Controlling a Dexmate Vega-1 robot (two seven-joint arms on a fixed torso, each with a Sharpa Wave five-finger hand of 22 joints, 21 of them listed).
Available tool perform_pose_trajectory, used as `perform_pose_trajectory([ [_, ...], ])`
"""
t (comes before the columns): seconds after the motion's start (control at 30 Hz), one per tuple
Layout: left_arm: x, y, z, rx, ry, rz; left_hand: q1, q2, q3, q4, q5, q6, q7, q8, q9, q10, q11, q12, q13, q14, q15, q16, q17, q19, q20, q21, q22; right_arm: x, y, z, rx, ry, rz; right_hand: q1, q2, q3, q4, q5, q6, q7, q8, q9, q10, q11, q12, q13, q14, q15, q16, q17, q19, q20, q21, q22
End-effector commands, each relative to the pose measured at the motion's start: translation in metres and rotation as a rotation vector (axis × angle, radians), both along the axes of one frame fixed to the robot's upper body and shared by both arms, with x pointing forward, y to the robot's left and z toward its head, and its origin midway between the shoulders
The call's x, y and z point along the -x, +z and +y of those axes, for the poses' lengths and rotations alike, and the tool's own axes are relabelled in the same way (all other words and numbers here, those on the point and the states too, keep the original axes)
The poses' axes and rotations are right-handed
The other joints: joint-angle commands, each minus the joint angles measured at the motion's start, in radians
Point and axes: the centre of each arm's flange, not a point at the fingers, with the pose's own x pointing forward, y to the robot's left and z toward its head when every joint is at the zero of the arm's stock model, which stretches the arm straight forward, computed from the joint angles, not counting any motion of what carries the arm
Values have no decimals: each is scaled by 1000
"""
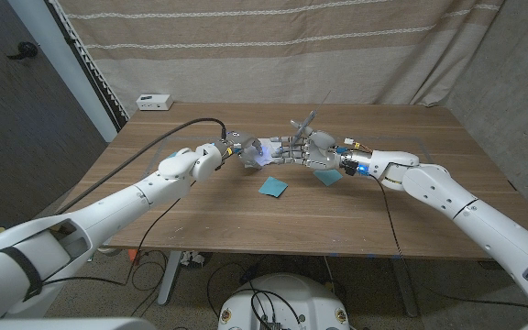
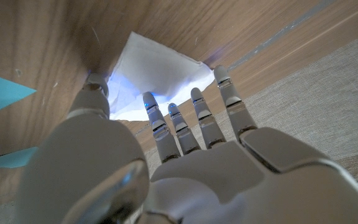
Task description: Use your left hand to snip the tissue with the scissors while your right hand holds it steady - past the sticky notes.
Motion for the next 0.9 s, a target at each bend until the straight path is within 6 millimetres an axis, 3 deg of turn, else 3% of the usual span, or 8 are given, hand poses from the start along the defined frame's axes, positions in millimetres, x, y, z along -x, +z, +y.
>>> perform_pose_trajectory([
  [0.03,-3,-5,-2,-17,-7,25,13,2,-4,2,-2,-3,-1,1,0,20,-2,9,3,11,-8,5,3,4,-2,-5,4,-1,1,3,-1,0,7,-6,0,4,1,-5,-2,77,-1,2,-6,0,10,3,1,5,-1,2,4,1,7,0],
  [0.27,-5,-8,-6,-34,-16,32,16,4,-5,4,-6,34,28,14,0,50,-12,21,3,32,-7,9,3,11,-8,-12,5,-1,1,3,-8,-9,10,-7,1,4,1,-5,-1,76,-2,3,-4,-2,13,6,1,6,-3,2,4,1,7,-1],
  [0.57,-5,-11,-8,-52,-24,42,21,7,-4,4,-9,46,33,17,0,59,-18,24,3,49,-21,11,4,22,-15,-14,6,-1,1,2,-14,-15,6,-9,1,5,1,-6,1,76,-3,4,-4,-1,15,8,3,5,-3,3,5,1,8,-1],
  [0.67,-5,-12,-8,-54,-25,49,25,9,-3,6,-13,52,34,17,-1,81,-18,32,3,88,-51,21,3,38,-28,-14,7,-2,0,2,-20,-14,13,-9,1,5,1,-6,6,75,-2,5,-2,-1,17,9,5,4,-3,3,6,1,8,-1],
  [0.9,-2,-16,-10,-56,-36,55,35,8,-3,6,-29,80,44,19,-1,165,-27,62,13,222,-154,42,-2,113,-88,-5,10,-3,1,1,-22,-11,17,-10,1,6,0,-7,8,77,-3,6,-2,-1,19,11,11,2,-2,3,10,-1,10,-1],
])
